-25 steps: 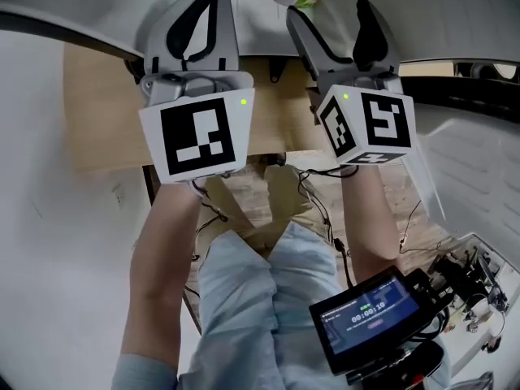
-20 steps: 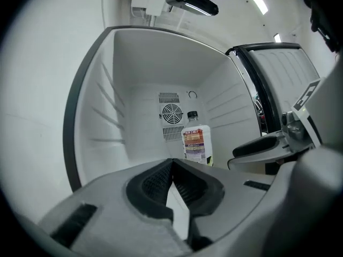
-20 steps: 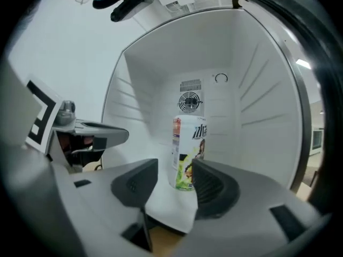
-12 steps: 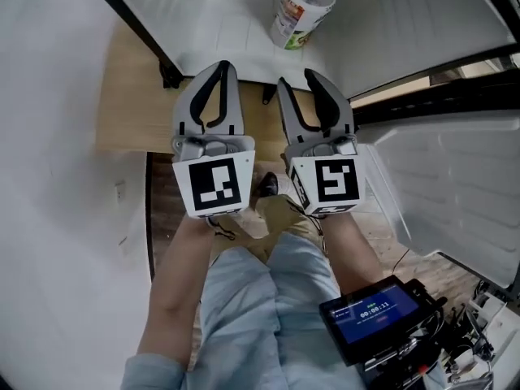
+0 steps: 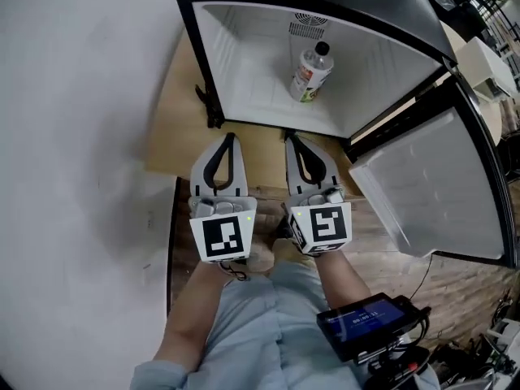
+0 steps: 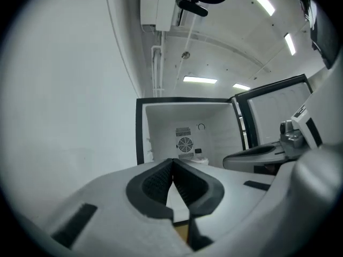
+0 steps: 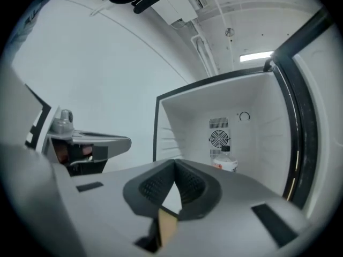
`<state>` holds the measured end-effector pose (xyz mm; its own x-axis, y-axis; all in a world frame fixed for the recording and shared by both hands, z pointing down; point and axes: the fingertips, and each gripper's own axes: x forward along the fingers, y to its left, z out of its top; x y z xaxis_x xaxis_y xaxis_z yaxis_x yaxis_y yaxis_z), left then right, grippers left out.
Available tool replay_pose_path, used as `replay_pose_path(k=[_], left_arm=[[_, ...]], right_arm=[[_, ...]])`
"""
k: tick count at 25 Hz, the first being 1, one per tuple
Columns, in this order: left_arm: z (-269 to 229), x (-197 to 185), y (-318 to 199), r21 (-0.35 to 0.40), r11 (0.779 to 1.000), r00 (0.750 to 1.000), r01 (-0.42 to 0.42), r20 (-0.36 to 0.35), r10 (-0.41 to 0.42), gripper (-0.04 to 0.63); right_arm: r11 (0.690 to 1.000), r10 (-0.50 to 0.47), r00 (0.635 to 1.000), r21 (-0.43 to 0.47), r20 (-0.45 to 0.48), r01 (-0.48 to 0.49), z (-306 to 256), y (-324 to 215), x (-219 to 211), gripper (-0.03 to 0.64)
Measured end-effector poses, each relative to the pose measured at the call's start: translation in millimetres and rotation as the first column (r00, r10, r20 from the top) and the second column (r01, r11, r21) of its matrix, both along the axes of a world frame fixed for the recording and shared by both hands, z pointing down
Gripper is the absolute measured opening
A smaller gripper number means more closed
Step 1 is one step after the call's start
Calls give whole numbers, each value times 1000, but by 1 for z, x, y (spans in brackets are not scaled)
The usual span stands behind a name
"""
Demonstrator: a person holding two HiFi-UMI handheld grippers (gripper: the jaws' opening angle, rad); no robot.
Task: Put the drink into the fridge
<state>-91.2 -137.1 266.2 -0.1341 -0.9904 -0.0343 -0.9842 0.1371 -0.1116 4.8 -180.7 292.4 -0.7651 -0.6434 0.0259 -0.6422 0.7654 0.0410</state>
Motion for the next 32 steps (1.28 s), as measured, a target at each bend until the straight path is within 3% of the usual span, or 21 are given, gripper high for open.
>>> replay_pose_path(k=[6,14,23,32], left_arm=[[-29,-15,45,2,999,999,-46,14,46,9],[-50,-5,79,39,989,989,-141,44,139,9],[-62,15,98,82,974,977,-211,60,206,9],[-62,18,102,88,969,972,-230,67,224,9]], right_arm=[[1000,29,999,0,27,-29,-32,43,-3,6],[991,96,995,93,30,-99,-71,82,11,6],[985,120,992,123,30,-122,-76,108,16,5],[982,138,990,125,37,-141,-76,111,18,5]])
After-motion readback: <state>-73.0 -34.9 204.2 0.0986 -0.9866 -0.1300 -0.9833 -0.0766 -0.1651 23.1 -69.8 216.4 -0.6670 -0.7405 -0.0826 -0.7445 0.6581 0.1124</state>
